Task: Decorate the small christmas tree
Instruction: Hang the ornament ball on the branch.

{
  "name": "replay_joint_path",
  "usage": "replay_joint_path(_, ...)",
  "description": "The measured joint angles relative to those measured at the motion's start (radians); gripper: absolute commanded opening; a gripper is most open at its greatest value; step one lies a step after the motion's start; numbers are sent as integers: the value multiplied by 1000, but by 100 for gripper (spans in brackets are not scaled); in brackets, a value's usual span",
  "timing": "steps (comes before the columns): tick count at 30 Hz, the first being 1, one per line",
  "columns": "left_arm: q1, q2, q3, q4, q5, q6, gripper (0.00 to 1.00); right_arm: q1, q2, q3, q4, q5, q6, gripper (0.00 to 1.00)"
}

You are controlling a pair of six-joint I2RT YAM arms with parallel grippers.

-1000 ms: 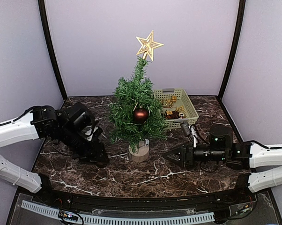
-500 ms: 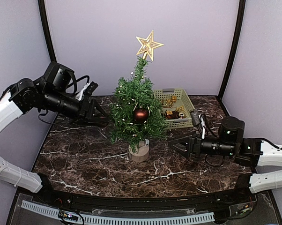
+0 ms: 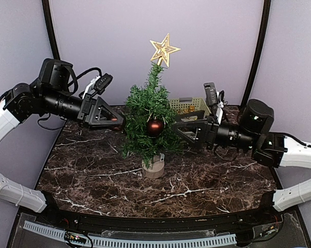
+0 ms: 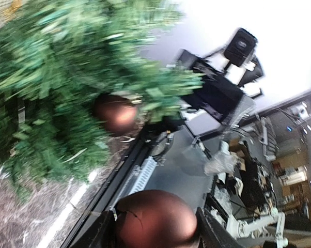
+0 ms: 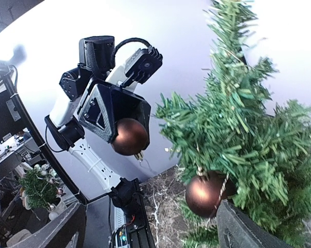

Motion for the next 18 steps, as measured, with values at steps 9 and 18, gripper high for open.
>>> replay_joint_path(9, 0, 29, 70, 114, 227, 59, 54, 34, 248, 154, 88, -114, -10, 86)
replay_joint_path(18, 0, 83, 158, 175, 357, 98, 54, 45, 360, 242, 135, -183, -27, 76)
